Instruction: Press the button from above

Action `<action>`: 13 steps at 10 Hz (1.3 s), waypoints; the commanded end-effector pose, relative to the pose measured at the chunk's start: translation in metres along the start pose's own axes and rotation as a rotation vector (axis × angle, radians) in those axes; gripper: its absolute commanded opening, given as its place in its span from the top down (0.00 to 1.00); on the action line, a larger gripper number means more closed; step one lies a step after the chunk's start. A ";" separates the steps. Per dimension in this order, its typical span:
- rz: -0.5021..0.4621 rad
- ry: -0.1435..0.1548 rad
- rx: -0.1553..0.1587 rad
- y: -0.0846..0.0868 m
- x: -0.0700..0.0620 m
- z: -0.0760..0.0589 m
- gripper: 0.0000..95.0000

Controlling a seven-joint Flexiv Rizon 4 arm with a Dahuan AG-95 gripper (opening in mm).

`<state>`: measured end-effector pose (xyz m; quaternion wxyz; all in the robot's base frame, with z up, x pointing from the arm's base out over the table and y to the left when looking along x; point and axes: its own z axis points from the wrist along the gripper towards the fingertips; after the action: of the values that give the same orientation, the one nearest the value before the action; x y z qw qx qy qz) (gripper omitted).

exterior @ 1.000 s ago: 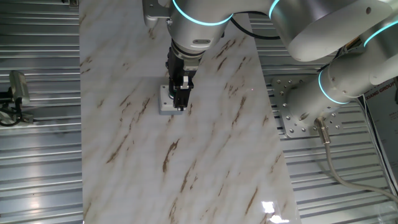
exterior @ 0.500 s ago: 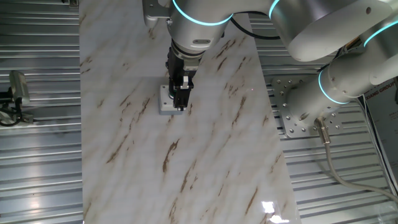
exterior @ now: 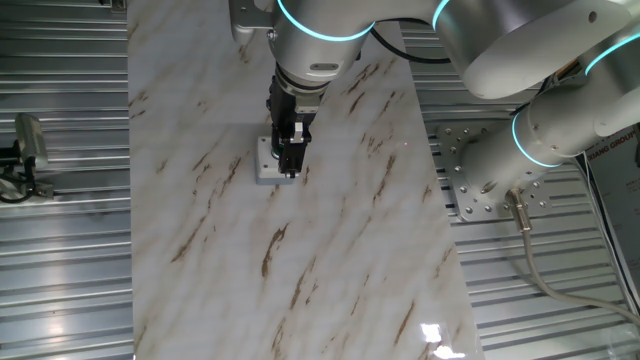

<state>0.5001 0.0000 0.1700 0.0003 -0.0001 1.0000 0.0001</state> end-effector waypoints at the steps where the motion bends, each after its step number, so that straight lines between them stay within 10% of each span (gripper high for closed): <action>1: 0.000 0.001 0.000 0.000 0.000 0.000 0.00; 2: 0.074 -0.024 -0.055 0.000 0.001 -0.001 1.00; 6: 0.068 -0.021 -0.121 0.000 0.002 -0.004 1.00; 13: 0.060 0.014 -0.070 0.001 0.001 -0.003 1.00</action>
<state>0.4993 0.0012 0.1736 -0.0084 0.0258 0.9988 0.0409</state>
